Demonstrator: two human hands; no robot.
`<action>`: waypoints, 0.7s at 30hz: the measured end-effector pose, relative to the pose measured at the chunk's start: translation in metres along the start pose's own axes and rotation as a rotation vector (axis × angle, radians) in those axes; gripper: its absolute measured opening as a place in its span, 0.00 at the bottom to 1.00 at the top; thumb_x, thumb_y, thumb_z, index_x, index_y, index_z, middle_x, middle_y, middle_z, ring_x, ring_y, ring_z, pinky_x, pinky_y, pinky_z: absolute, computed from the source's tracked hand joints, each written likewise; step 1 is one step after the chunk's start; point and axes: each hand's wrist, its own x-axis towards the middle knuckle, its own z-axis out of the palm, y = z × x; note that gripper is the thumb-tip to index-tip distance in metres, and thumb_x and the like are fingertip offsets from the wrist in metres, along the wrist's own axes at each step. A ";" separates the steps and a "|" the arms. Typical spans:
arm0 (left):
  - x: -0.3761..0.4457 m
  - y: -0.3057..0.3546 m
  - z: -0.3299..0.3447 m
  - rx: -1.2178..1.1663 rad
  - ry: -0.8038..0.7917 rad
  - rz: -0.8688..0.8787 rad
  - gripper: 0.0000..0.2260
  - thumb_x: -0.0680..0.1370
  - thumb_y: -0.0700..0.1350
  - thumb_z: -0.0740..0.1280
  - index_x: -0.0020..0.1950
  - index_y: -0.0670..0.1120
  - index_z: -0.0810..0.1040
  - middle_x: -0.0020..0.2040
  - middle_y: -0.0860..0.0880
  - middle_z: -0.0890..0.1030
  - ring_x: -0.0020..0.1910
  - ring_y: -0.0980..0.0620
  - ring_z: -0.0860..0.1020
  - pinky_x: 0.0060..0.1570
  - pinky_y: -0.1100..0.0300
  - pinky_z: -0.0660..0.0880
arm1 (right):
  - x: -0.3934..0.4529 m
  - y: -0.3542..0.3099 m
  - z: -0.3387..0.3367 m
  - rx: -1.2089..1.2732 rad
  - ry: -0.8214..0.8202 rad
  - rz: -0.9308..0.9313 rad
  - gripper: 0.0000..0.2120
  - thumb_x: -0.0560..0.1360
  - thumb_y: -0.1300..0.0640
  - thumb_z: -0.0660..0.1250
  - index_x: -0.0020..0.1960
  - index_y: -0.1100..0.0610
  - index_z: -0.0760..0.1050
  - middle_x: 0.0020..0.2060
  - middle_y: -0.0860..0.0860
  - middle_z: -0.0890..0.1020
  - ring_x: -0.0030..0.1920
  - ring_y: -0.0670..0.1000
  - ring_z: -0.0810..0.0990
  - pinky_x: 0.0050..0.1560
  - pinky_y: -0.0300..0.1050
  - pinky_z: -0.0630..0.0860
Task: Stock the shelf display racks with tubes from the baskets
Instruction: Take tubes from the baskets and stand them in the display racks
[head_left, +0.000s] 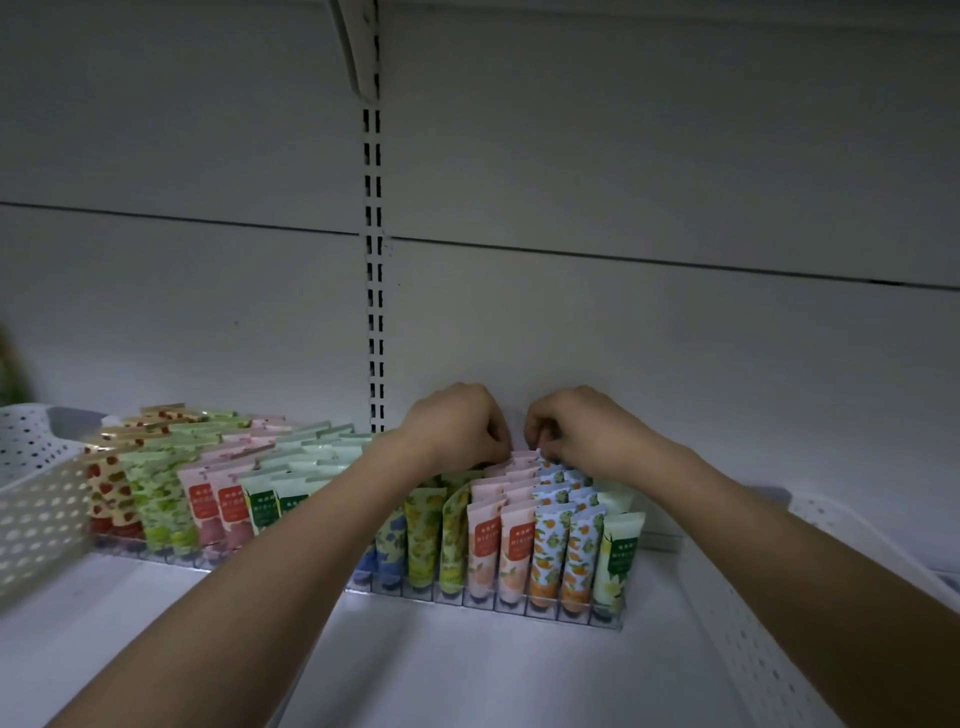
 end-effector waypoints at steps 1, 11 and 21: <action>0.000 0.000 0.000 0.003 0.002 -0.005 0.05 0.71 0.48 0.70 0.44 0.53 0.86 0.44 0.56 0.85 0.43 0.54 0.81 0.41 0.60 0.76 | -0.001 0.000 0.000 0.016 0.007 0.003 0.10 0.72 0.67 0.67 0.47 0.56 0.81 0.38 0.49 0.85 0.31 0.40 0.76 0.36 0.36 0.73; 0.002 -0.001 0.000 -0.047 0.008 0.016 0.06 0.71 0.45 0.70 0.45 0.52 0.86 0.45 0.54 0.85 0.45 0.53 0.81 0.46 0.58 0.78 | 0.000 -0.012 0.001 -0.202 -0.021 -0.055 0.08 0.76 0.56 0.67 0.54 0.50 0.82 0.50 0.51 0.83 0.50 0.54 0.80 0.50 0.49 0.77; -0.002 -0.009 -0.005 -0.190 0.023 0.048 0.10 0.70 0.36 0.69 0.45 0.48 0.84 0.41 0.53 0.85 0.42 0.58 0.82 0.44 0.66 0.77 | 0.002 -0.021 0.003 -0.205 -0.008 -0.076 0.07 0.75 0.57 0.68 0.50 0.49 0.82 0.48 0.51 0.83 0.48 0.54 0.80 0.47 0.48 0.76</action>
